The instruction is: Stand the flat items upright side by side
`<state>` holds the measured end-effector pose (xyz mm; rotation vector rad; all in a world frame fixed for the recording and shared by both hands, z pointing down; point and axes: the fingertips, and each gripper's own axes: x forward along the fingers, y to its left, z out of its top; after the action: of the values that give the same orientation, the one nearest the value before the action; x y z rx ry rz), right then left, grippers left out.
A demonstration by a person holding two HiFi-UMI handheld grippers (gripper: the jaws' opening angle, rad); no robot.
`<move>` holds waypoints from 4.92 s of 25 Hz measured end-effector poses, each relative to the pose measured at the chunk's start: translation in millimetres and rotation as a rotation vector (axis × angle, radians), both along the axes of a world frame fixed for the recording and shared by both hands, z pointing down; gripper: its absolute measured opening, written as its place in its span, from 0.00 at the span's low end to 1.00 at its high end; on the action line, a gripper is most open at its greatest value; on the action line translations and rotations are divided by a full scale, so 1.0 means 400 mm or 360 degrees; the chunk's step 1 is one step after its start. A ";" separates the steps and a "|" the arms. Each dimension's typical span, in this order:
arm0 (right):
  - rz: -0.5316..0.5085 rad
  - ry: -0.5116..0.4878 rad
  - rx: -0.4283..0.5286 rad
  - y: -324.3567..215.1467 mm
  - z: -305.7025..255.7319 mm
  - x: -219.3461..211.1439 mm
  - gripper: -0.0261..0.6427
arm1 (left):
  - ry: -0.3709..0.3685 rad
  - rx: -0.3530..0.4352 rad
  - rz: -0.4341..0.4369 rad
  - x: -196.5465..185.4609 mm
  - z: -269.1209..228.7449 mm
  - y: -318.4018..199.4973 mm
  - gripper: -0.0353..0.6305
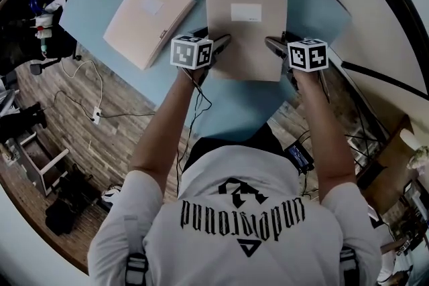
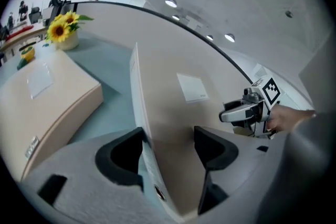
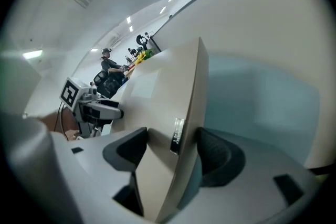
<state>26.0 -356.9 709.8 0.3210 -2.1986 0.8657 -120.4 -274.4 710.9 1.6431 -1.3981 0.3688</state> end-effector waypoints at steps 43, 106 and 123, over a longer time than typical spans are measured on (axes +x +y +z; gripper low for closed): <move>0.0827 0.0141 0.1182 -0.161 -0.214 0.202 0.47 | -0.0650 0.0817 0.0685 0.158 -0.220 -0.376 0.53; 0.0446 -0.0534 0.1289 0.642 -0.728 0.195 0.56 | -0.0587 0.1301 0.0183 0.220 -0.769 0.534 0.58; 0.0087 -0.0770 0.1161 0.842 -0.740 0.080 0.56 | -0.0829 0.1235 -0.0132 0.138 -0.797 0.817 0.58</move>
<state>58.2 -20.0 413.9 0.5600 -2.9244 0.1253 -65.2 52.3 392.2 2.1863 -2.1801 0.2181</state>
